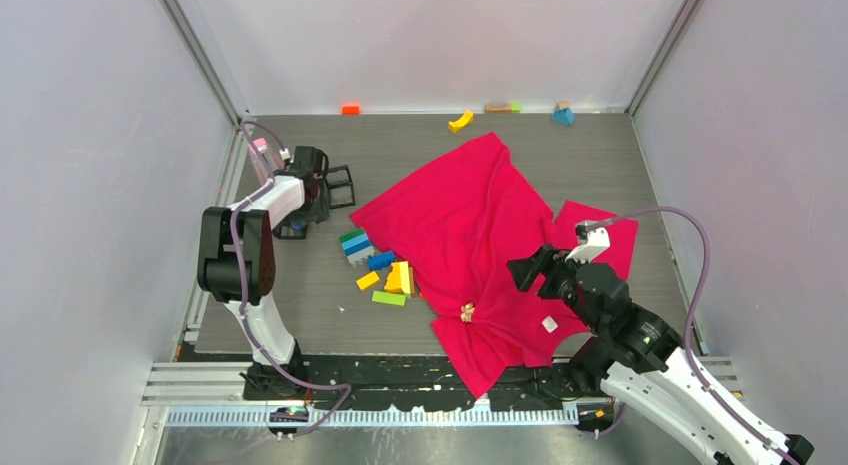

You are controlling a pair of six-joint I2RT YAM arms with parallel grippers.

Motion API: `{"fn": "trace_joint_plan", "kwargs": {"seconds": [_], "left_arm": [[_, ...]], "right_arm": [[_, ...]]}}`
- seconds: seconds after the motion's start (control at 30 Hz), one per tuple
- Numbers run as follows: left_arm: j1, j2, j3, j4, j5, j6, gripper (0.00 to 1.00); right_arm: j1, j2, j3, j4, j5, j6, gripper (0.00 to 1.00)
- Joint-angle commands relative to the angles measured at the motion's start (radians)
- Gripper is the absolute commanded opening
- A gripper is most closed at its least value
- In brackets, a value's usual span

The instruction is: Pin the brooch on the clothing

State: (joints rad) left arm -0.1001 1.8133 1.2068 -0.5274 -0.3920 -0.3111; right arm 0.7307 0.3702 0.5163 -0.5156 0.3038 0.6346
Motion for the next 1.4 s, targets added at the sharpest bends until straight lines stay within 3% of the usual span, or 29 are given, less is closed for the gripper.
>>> {"fn": "trace_joint_plan", "kwargs": {"seconds": [0.0,0.7,0.93,1.17,1.37], "left_arm": [[0.026,0.016,0.036,0.041,0.010,-0.012,0.65],[0.065,0.079,0.062,0.020,0.087,-0.002,0.63],[0.065,0.080,0.053,0.009,0.080,0.009,0.48],[0.065,-0.001,0.009,0.015,0.104,0.008,0.42],[0.046,-0.168,-0.049,0.008,0.167,-0.024,0.40]], "right_arm": [[-0.002,0.003,-0.007,0.060,-0.006,0.011,0.80],[-0.002,-0.020,-0.022,0.060,-0.032,0.027,0.81],[-0.002,-0.020,-0.024,0.060,-0.033,0.028,0.81],[-0.002,-0.019,-0.023,0.060,-0.040,0.030,0.80],[-0.001,-0.014,-0.012,0.060,-0.045,0.035,0.80]]}}
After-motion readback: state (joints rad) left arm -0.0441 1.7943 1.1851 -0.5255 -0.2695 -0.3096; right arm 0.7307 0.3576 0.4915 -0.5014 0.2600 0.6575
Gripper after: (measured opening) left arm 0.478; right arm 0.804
